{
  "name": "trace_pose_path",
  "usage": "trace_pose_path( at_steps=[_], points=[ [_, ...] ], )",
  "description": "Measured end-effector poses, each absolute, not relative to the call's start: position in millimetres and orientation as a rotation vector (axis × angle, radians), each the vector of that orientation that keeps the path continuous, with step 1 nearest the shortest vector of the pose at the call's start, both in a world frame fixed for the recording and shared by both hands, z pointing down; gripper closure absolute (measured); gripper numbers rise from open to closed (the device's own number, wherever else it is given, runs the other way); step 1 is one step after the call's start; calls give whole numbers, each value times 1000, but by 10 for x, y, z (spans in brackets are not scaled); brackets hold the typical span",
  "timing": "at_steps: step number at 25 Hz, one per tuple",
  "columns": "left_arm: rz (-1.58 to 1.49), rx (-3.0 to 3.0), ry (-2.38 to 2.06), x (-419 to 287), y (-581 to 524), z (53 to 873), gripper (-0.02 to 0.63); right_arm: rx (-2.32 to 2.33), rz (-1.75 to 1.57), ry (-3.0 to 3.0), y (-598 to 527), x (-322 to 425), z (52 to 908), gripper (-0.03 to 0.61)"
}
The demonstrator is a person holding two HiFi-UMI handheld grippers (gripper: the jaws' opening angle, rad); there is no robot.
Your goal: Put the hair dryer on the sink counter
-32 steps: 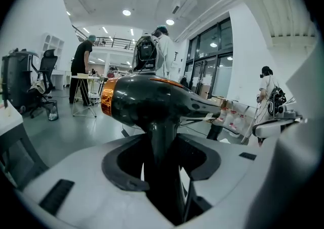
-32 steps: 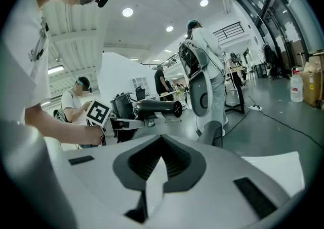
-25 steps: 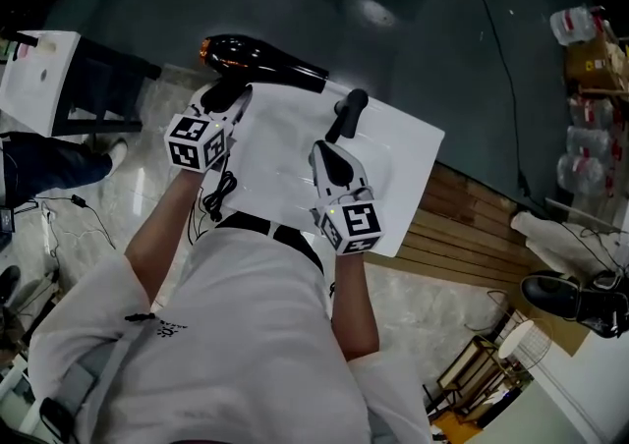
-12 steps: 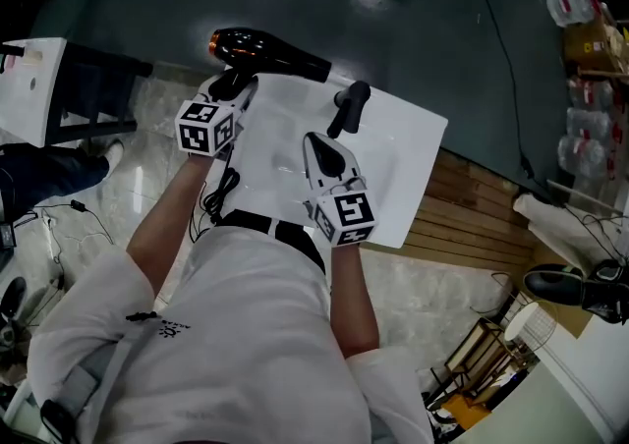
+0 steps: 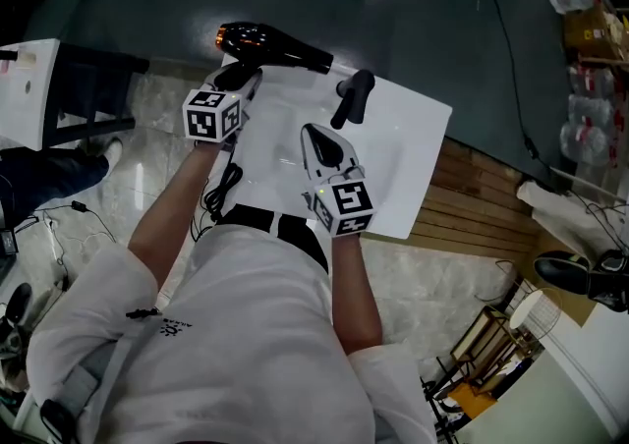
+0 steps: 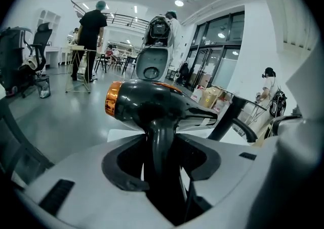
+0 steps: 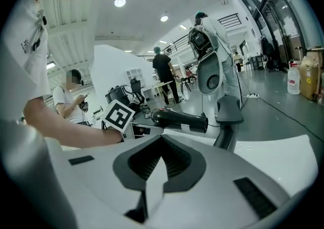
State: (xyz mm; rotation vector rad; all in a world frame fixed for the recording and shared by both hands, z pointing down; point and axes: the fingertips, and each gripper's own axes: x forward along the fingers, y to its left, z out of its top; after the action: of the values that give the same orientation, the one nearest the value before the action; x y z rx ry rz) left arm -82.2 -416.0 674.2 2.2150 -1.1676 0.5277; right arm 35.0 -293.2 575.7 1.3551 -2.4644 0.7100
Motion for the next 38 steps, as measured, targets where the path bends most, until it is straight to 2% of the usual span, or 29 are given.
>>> trace_pose_path(
  at_steps=[13, 38],
  points=[
    [558, 2143, -1145, -768, -4122, 7090, 431, 1339, 736, -2451, -2892, 309, 5859, 571],
    [589, 2132, -1217, -771, -3976, 7230, 431, 1359, 753, -2439, -2757, 381, 5977, 571]
  ],
)
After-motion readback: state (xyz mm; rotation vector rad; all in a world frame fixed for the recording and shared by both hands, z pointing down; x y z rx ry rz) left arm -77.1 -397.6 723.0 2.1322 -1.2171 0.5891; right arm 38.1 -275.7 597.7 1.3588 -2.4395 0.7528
